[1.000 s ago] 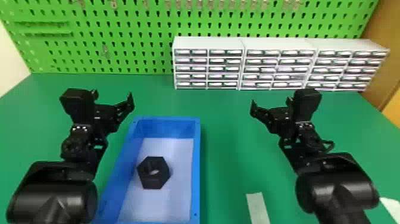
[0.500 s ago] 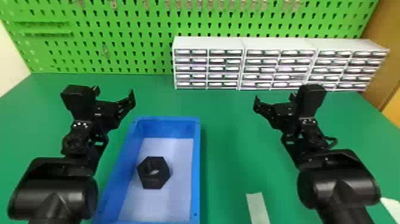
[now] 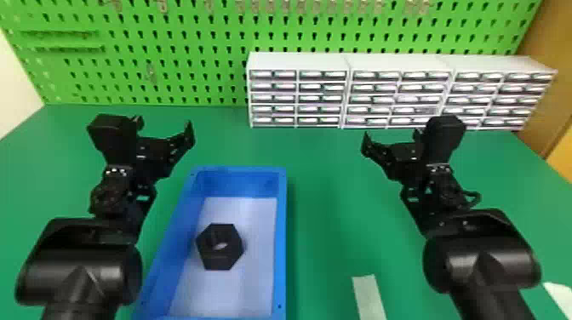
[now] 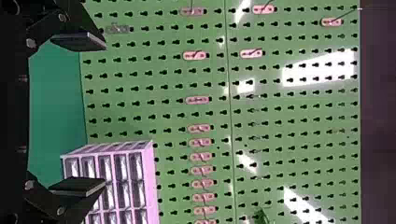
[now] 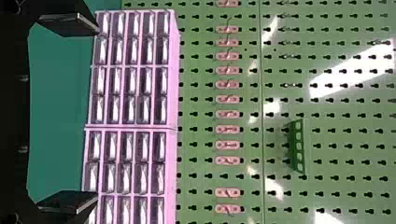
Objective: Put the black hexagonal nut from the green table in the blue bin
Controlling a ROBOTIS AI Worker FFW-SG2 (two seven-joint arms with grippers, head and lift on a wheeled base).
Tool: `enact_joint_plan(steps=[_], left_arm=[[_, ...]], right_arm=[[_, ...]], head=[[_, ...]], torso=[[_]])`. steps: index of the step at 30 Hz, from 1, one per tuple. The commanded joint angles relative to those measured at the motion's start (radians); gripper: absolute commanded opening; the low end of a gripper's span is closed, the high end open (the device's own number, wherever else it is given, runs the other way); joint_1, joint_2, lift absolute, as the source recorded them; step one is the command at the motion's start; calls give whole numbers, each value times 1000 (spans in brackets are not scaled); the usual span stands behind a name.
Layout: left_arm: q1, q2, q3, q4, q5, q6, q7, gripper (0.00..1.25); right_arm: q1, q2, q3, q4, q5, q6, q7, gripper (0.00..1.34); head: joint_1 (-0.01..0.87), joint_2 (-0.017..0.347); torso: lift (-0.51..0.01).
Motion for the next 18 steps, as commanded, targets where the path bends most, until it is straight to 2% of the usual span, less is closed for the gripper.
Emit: enact_joint_plan(steps=[1, 18], left_arm=[[-3, 0, -3, 10, 0, -8, 0, 1006], [1, 0, -8, 12, 8, -13, 0, 1006]], right_arm=[[-3, 1, 1, 9, -3, -6, 0, 1269], [4, 1, -5, 9, -6, -8, 0, 1269]], head=[[686, 52], [686, 52]], torso=[[-97], [-97]])
